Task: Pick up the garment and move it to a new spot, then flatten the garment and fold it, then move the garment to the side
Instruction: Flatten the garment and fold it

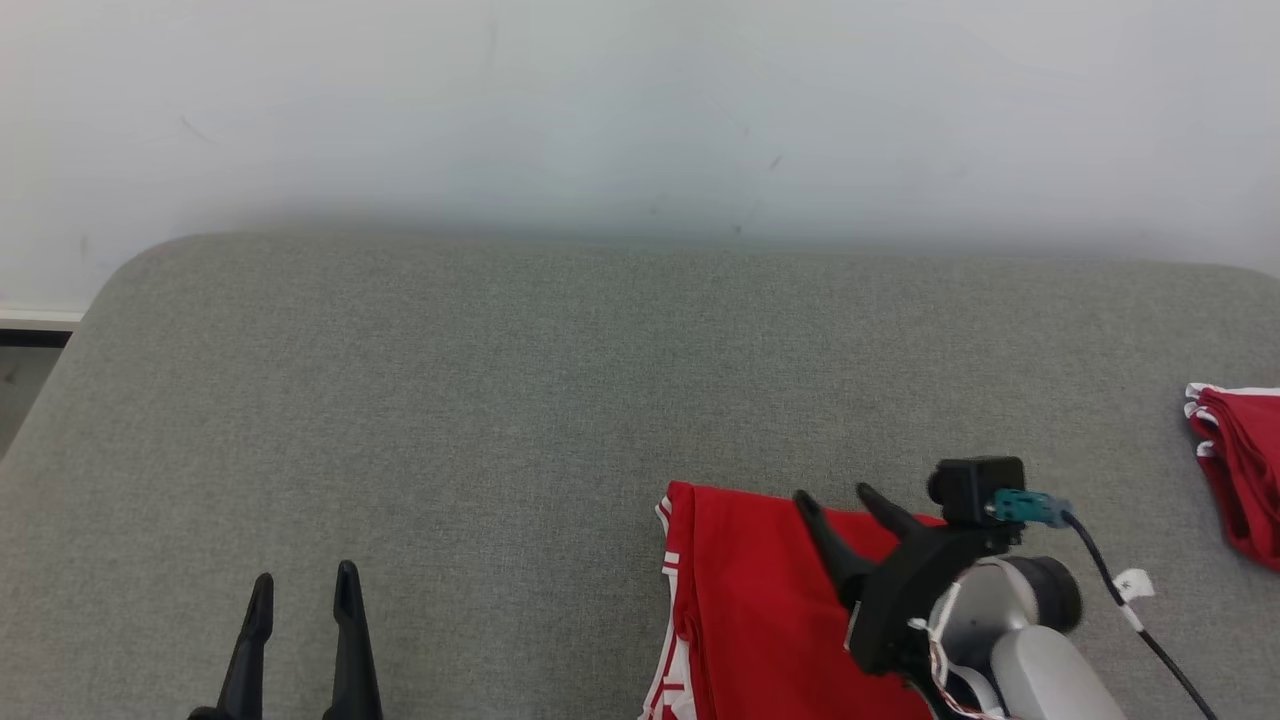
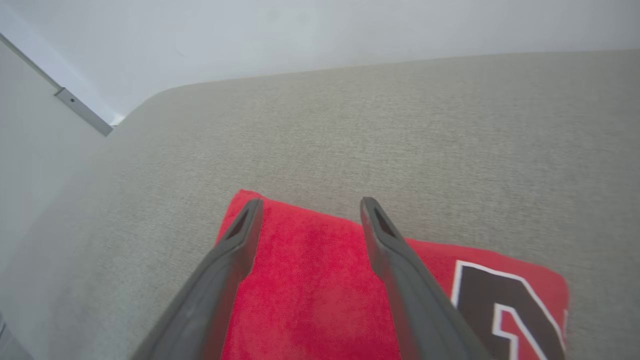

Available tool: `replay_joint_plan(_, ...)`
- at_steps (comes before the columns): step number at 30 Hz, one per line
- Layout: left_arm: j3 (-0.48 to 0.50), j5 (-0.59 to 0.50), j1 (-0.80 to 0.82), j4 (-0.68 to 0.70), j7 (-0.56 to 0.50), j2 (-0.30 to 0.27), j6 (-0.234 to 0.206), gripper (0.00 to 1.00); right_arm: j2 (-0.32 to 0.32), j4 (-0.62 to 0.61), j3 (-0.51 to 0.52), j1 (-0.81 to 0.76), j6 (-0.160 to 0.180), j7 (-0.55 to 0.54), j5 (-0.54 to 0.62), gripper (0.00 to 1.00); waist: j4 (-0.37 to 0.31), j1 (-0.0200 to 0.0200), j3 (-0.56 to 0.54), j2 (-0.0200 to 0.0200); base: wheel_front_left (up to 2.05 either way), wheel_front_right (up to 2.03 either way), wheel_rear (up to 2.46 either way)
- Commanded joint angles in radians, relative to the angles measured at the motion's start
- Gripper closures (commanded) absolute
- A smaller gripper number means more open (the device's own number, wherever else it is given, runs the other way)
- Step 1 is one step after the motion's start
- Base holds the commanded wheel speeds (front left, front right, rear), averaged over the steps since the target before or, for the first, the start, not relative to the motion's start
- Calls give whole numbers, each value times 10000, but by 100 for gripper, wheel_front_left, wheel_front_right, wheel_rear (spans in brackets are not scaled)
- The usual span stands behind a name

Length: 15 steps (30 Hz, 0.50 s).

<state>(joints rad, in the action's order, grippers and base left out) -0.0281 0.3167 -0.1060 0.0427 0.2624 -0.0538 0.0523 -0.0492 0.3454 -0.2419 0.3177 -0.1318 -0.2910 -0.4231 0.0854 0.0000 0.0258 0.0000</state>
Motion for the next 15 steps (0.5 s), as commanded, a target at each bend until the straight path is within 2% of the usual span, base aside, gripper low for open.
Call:
replay_joint_plan(1,25,11,-145,42,32,24,-39,0,-21,-159,394,-378,26,-111,439,0,-21,0,1,0,0,0,0)
replay_joint_plan(6,-9,88,-107,63,32,28,-12,0,-54,-1020,1818,-1454,26,-534,2762,0,-127,0,83,0,0,0,0)
replay_joint_plan(7,-18,92,-87,46,32,26,-7,0,-45,-1129,1847,-1603,26,-581,2911,0,-140,0,92,0,0,0,0)
replay_joint_plan(11,-35,128,-12,-14,32,28,20,0,-21,-1425,1675,-2119,26,-747,2938,0,-179,0,100,0,0,0,0)
replay_joint_plan(15,-36,150,23,-72,32,30,53,0,-9,-1905,468,-2560,26,-1036,2310,0,-182,0,109,0,0,0,0)
